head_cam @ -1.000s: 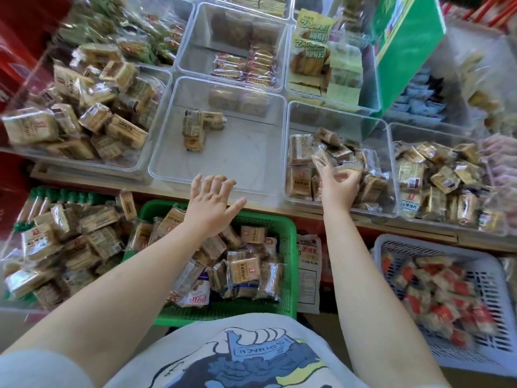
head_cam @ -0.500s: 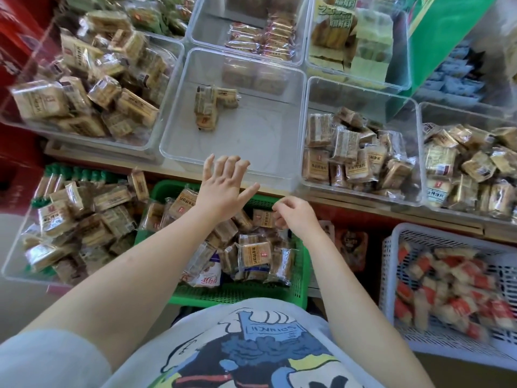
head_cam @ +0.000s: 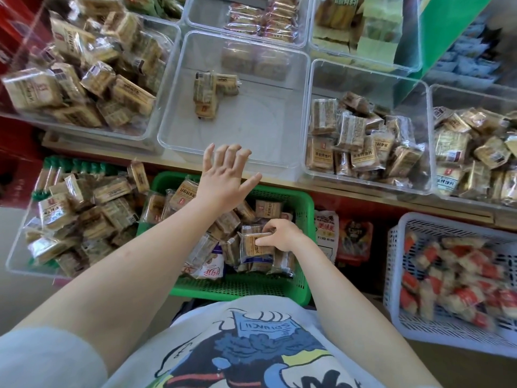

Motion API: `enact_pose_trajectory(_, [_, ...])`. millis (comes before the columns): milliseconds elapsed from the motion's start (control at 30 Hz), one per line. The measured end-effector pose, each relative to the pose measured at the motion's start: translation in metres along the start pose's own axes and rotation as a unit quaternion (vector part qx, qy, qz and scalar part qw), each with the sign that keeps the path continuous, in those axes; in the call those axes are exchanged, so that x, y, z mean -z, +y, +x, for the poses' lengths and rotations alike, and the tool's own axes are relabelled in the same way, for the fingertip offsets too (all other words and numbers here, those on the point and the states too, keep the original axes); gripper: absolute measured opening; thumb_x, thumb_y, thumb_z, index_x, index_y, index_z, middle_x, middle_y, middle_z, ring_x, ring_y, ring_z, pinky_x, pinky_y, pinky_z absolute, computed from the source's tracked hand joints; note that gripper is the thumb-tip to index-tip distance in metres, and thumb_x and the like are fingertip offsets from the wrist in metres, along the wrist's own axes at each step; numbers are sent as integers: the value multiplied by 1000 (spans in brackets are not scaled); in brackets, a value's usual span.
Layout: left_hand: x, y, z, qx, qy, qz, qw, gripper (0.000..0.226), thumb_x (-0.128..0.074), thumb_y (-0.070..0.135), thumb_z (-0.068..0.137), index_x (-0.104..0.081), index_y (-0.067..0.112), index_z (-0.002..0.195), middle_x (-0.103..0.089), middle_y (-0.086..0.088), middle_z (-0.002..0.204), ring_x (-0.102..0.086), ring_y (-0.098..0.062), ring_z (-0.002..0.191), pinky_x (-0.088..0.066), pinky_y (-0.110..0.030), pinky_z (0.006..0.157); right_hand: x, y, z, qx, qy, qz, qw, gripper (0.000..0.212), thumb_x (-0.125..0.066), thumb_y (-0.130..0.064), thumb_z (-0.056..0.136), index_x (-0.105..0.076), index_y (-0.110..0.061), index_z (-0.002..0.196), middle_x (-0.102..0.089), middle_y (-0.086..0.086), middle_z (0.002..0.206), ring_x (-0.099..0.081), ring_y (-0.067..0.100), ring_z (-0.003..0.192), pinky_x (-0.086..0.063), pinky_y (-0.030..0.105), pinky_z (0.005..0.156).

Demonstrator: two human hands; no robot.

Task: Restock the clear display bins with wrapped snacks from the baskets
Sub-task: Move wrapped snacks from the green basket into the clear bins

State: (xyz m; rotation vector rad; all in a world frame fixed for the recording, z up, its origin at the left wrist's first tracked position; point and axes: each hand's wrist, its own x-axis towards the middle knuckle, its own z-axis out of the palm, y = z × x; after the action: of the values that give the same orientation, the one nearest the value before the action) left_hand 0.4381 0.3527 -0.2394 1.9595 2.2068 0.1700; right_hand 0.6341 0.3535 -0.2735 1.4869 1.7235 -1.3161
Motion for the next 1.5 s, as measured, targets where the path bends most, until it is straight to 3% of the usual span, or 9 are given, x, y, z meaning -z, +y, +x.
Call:
enact_pose_trajectory(133, [-1,0,0,-3,5,1,1000,59,-21,64,95,-31,27,139,-33,-1,145,-16,-25,144,6,-46,120,14,0,-11,15,45,91,995,32,-74,-46,86,-55,-22,76,-54,-7,77,-50,11,65,-41,28,61])
enact_pose_trajectory(300, [0,0,0,-2,1,-5,1000,60,-19,65,95,-31,26,140,-32,-1,145,-14,-24,145,9,-45,120,64,0,-45,78,72,301,948,34,-65,-44,93,-64,-12,105,-70,-2,89,-55,8,61,-40,20,53])
enact_pose_trajectory(567, [2,0,-1,-3,5,-18,1000,62,-20,66,93,-34,26,138,-35,0,143,-17,-23,143,9,-44,120,128,4,-55,99,260,598,752,36,-57,-44,98,-60,-9,105,-66,3,81,-46,11,47,-32,22,43])
enact_pose_trajectory(800, [3,1,0,-3,-4,-12,1000,62,-18,67,93,-33,27,139,-33,0,144,-16,-23,144,9,-45,120,147,-12,-34,-29,409,226,884,31,-59,-37,95,-68,-8,94,-70,5,75,-68,20,61,-59,37,64])
enact_pose_trajectory(967, [5,0,0,-4,-9,-11,1000,63,-17,67,93,-32,27,140,-33,0,144,-15,-22,144,9,-45,120,139,-22,-39,-95,473,123,867,41,-60,-31,97,-52,-6,129,-48,17,133,-54,23,88,-42,31,65])
enact_pose_trajectory(1067, [6,0,0,-8,-7,-13,1000,64,-16,67,93,-32,27,140,-33,0,144,-16,-22,143,9,-45,120,113,-28,-54,51,567,98,816,20,-57,-21,97,-51,-9,111,-54,9,109,-47,15,66,-36,24,51])
enact_pose_trajectory(1167, [6,-2,-1,-16,0,-7,1000,63,-18,66,94,-31,26,141,-35,-1,144,-18,-23,143,7,-45,120,78,-31,-51,171,450,88,872,17,-54,-21,98,-56,-14,83,-59,0,71,-49,13,57,-39,28,51])
enact_pose_trajectory(1300, [3,-1,-1,-13,5,-7,1000,58,-23,64,96,-30,26,140,-34,-1,144,-17,-24,143,7,-46,120,38,-18,-10,44,275,103,955,20,-56,-26,95,-56,-17,77,-58,-3,71,-55,18,68,-35,28,55])
enact_pose_trajectory(1500, [-2,-2,-1,-16,22,-4,1000,58,-25,63,96,-32,25,139,-34,0,143,-18,-24,142,7,-45,120,6,-2,40,-115,183,271,938,47,-58,-25,98,-47,1,136,-56,14,130,-56,33,115,-41,32,84])
